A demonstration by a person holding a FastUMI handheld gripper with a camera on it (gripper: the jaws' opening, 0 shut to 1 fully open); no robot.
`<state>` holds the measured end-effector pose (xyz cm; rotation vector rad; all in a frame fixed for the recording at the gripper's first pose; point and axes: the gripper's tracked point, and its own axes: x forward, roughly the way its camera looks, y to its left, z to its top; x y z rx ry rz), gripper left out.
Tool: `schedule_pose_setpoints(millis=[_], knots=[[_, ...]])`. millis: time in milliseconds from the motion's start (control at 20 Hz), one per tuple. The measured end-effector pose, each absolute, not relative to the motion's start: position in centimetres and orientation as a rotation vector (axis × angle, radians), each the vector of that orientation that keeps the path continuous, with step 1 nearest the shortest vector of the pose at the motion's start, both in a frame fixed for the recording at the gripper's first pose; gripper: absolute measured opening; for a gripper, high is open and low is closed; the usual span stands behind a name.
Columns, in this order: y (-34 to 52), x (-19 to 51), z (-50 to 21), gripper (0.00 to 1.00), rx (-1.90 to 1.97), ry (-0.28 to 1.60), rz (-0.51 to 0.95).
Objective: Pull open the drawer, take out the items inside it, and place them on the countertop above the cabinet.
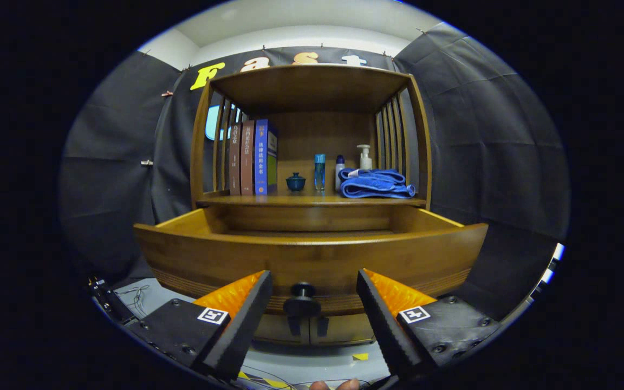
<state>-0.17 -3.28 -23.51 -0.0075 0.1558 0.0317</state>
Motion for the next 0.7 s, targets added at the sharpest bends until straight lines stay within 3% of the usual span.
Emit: schedule_pose_setpoints(millis=[450,700], knots=[[-3.8,3.9,-13.6,0.99,0.003,0.178,0.067],[-1.6,8.0,-13.2,0.99,0.130,0.358,0.133]])
